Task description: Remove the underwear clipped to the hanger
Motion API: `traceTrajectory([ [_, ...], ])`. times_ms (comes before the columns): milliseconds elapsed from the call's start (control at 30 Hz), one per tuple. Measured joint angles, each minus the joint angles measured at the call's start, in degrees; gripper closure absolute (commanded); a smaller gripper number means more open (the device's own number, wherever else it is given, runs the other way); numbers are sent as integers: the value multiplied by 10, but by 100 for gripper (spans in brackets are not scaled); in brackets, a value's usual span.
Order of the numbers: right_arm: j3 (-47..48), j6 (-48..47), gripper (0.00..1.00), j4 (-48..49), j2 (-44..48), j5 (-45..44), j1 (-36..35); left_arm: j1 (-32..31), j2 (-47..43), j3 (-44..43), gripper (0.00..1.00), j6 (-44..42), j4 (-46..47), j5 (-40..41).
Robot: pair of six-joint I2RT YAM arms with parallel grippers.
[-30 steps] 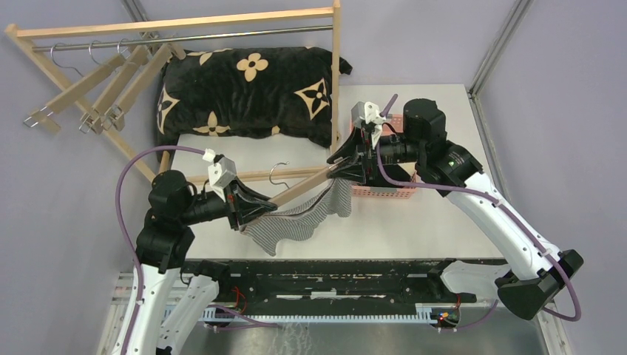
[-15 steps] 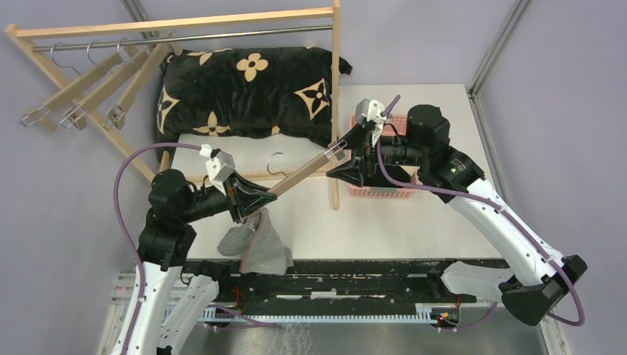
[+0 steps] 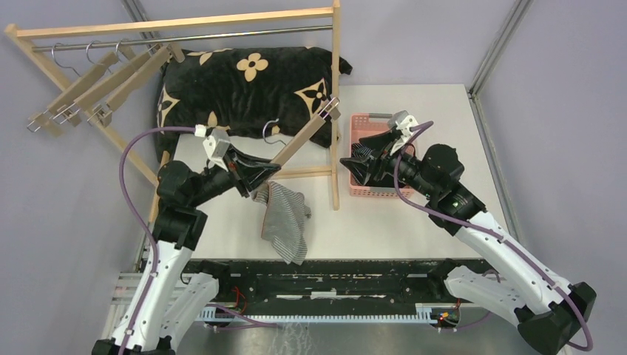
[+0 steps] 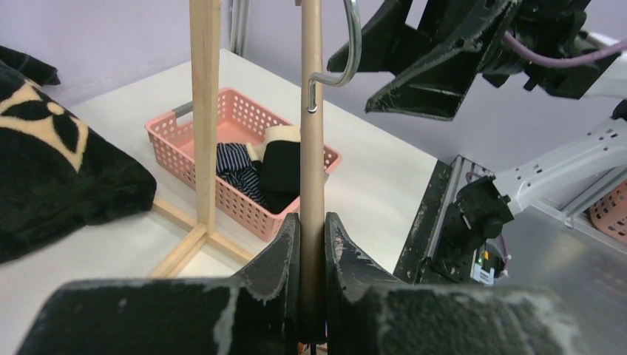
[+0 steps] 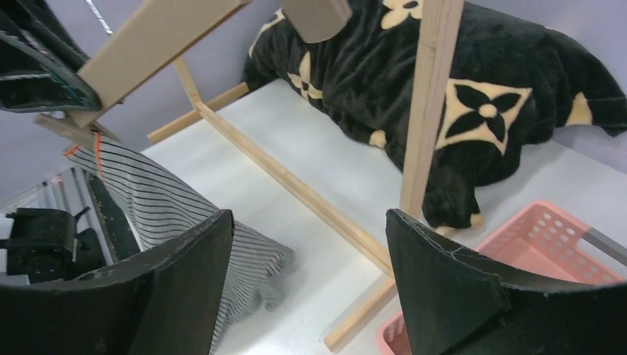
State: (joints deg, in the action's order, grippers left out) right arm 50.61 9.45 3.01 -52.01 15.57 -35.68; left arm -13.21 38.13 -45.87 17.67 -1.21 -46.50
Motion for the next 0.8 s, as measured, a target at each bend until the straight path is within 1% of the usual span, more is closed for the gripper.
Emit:
traceTrajectory([
  [333, -4, 70, 18, 103, -61, 96, 0, -16, 66, 7, 97, 76, 150, 12],
  [467, -4, 85, 18, 129, -66, 112, -1, -38, 82, 12, 97, 91, 186, 10],
  [600, -6, 98, 20, 178, -66, 113, -1, -61, 91, 26, 97, 104, 221, 8],
  [800, -12, 142, 23, 307, -76, 117, -1, -101, 135, 91, 97, 188, 384, 1],
])
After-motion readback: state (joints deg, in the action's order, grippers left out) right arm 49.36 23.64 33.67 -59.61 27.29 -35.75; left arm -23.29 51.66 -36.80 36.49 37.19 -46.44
